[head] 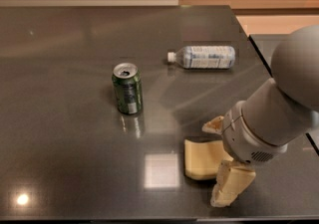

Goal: Pick sponge

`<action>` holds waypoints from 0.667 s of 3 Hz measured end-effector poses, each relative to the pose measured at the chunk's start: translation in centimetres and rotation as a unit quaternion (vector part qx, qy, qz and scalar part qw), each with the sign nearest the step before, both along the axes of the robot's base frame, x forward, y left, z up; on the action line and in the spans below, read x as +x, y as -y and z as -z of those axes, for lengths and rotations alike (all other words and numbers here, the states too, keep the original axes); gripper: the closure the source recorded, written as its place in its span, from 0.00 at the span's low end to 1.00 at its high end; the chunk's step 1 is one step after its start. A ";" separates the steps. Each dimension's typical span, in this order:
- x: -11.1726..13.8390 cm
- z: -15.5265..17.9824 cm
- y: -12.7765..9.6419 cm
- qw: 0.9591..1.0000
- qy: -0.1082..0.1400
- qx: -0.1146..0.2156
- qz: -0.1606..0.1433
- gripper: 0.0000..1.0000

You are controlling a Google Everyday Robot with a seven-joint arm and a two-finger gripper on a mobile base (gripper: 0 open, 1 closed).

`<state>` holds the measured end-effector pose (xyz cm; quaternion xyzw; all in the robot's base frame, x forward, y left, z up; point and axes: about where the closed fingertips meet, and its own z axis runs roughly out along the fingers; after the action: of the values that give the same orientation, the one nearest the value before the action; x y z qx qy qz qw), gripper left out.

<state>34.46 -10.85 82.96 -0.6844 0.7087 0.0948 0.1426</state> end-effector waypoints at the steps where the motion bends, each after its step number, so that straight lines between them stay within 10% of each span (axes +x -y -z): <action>1: 0.2 0.0 0.1 1.000 -0.006 -0.002 0.006 0.41; 2: 0.6 -0.8 0.3 1.000 -0.005 -0.001 0.014 0.64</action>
Offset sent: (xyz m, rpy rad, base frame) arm 0.0126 -0.0067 0.0202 0.0009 0.0059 -0.0513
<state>35.07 -11.14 83.80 -0.6741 0.7191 0.0953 0.1397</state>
